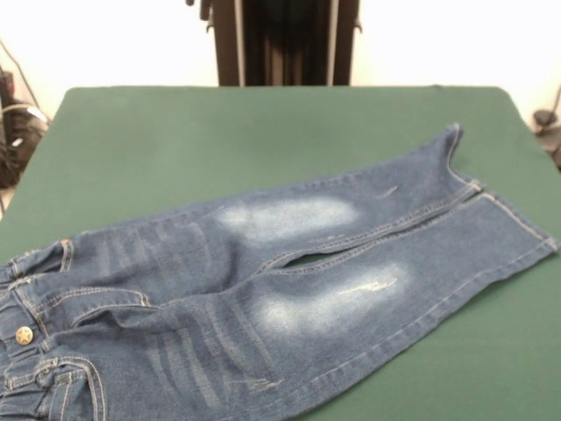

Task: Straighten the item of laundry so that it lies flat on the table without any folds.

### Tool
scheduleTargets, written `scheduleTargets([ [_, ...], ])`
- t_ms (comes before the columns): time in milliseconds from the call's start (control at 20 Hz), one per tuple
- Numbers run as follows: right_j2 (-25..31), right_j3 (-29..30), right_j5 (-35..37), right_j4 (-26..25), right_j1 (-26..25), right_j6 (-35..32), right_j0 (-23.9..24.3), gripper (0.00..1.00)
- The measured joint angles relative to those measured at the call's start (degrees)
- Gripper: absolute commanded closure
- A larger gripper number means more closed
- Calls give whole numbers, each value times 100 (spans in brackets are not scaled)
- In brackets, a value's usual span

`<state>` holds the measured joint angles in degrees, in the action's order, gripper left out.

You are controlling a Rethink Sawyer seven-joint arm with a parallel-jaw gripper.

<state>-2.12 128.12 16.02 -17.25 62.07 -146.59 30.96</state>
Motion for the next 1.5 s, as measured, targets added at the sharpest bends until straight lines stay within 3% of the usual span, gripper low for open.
scheduleTargets([
  [700,1568,676,5,-671,915,18,1397,0],
  [950,1979,784,83,-680,1150,44,1719,0],
  [1500,2576,806,318,-721,1335,44,1878,0],
])
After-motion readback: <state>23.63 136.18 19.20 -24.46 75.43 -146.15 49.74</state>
